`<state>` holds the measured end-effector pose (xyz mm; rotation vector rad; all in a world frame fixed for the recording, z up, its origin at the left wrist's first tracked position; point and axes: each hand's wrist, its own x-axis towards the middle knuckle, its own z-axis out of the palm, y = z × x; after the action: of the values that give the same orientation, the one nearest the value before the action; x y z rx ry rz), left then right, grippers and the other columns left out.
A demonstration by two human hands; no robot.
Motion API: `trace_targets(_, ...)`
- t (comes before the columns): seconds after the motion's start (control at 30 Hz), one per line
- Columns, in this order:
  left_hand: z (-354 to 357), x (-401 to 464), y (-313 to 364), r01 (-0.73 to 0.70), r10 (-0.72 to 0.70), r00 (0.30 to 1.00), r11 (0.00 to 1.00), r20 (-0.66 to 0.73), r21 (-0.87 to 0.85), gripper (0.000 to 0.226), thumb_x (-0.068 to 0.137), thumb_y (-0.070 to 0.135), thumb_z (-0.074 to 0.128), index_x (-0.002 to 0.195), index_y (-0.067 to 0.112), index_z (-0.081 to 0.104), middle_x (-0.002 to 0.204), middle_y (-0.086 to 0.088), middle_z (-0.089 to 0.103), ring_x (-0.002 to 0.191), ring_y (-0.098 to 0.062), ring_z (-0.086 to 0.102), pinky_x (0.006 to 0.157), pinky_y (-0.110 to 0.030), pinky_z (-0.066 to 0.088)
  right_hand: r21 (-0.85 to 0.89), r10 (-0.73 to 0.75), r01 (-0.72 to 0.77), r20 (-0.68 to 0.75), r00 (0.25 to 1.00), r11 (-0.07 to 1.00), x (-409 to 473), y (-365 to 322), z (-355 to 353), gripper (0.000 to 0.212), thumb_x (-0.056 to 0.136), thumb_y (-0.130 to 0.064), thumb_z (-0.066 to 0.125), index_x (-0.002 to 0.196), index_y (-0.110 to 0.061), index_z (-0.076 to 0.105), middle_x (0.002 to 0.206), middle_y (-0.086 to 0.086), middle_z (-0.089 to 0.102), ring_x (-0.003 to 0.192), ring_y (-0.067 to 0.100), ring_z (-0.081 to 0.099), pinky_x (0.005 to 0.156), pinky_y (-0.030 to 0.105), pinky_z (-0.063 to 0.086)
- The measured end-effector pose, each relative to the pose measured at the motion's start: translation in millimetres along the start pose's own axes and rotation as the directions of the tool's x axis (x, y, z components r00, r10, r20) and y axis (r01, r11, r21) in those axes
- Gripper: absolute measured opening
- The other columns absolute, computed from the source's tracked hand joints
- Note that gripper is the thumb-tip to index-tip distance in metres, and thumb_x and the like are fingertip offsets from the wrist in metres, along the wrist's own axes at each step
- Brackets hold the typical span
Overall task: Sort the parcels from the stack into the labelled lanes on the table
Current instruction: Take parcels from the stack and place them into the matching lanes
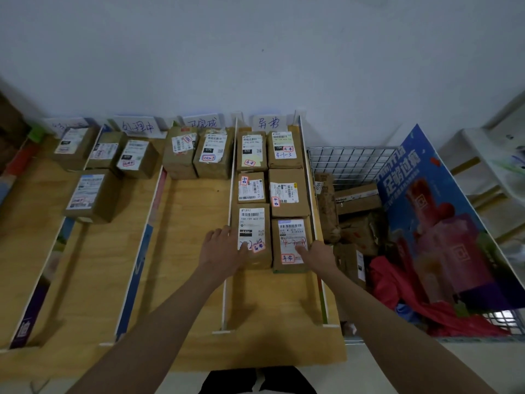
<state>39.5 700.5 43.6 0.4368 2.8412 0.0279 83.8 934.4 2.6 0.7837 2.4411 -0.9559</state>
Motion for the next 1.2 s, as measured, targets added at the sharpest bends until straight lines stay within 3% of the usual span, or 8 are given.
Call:
trace_targets(0.03,-4.5,-0.2,-0.2,0.009,-0.009,1.0,1.0,-0.007,0.001,0.043,0.1,0.043,0.036,0.129,0.016,0.052,0.127,-0.006,0.057,0.118,-0.024,0.053,0.106,-0.037,0.036,0.004,-0.017,0.017,-0.006,1.0,1.0,-1.5,-3.7,-4.6,0.026,0.099,-0.034,0.057,0.101,-0.008,0.063,0.106,0.01,0.071,0.088,0.02,0.069,0.051,0.019,0.045)
trace_targets(0.1,-14.6,-1.4,-2.7,0.03,-0.03,0.999,1.0,-0.034,0.0,0.042,0.101,0.042,0.036,0.127,0.015,0.054,0.127,-0.006,0.057,0.119,-0.024,0.052,0.107,-0.038,0.036,0.013,-0.073,0.073,-0.043,0.996,0.997,-8.2,-14.2,-16.4,0.018,0.099,-0.033,0.057,0.092,-0.016,0.055,0.101,0.007,0.07,0.086,0.02,0.069,0.064,0.03,0.058)
trace_targets(0.17,-25.5,-4.8,-9.1,0.054,-0.054,0.996,0.999,-0.076,-0.009,0.046,0.101,0.044,0.034,0.131,0.014,0.054,0.131,-0.006,0.056,0.123,-0.025,0.051,0.109,-0.039,0.034,-0.044,-0.178,0.175,-0.106,0.978,0.984,-16.4,-27.7,-27.5,0.021,0.099,-0.037,0.053,0.097,-0.016,0.054,0.101,0.004,0.067,0.091,0.021,0.068,0.077,0.041,0.06)
trace_targets(0.33,-51.6,-29.8,-42.5,0.132,-0.13,0.967,0.991,-0.22,-0.008,0.049,0.1,0.047,0.038,0.133,0.015,0.054,0.133,-0.005,0.056,0.124,-0.024,0.05,0.108,-0.039,0.034,-0.34,-0.561,0.477,-0.216,0.799,0.811,-46.3,-81.9,-39.4,0.039,0.102,-0.032,0.045,0.134,-0.012,0.053,0.137,0.007,0.052,0.127,0.029,0.047,0.101,0.045,0.046)
trace_targets(0.53,-70.0,-96.8,-107.4,0.262,-0.251,0.896,0.965,-0.366,-0.02,0.049,0.099,0.044,0.038,0.135,0.014,0.053,0.138,-0.006,0.055,0.13,-0.025,0.047,0.11,-0.042,0.033,-0.495,-0.771,0.628,-0.149,0.619,0.6,-85.4,-153.4,4.5,0.049,0.103,-0.044,0.035,0.145,-0.018,0.043,0.152,0.006,0.04,0.142,0.027,0.034,0.116,0.045,0.03)
trace_targets(0.63,-73.3,-133.0,-148.1,0.34,-0.335,0.866,0.939,-0.372,-0.054,0.051,0.102,0.044,0.036,0.142,0.015,0.047,0.144,-0.004,0.049,0.136,-0.023,0.04,0.114,-0.041,0.028,-0.517,-0.828,0.688,-0.078,0.555,0.51,-110.8,-191.0,36.2,0.05,0.104,-0.044,0.03,0.147,-0.02,0.04,0.155,0.006,0.036,0.145,0.027,0.029,0.12,0.045,0.023)
trace_targets(0.83,-68.6,-197.4,-242.4,0.481,-0.478,0.792,0.872,-0.38,-0.096,0.051,0.101,0.047,0.033,0.141,0.018,0.047,0.144,-0.002,0.049,0.136,-0.021,0.04,0.116,-0.041,0.028,-0.546,-0.899,0.752,-0.003,0.439,0.369,-161.0,-257.6,106.1,0.048,0.104,-0.041,0.031,0.144,-0.02,0.043,0.151,0.006,0.043,0.138,0.025,0.038,0.114,0.041,0.029)
trace_targets(1.2,-46.9,-305.8,-409.2,0.599,-0.607,0.739,0.791,-0.294,-0.125,0.057,0.103,0.052,0.028,0.148,0.019,0.04,0.151,-0.002,0.043,0.142,-0.02,0.033,0.119,-0.04,0.022,-0.503,-0.887,0.782,0.062,0.457,0.368,-251.4,-353.5,261.7,0.047,0.103,-0.042,0.036,0.143,-0.018,0.044,0.146,0.004,0.046,0.135,0.024,0.041,0.111,0.041,0.034)
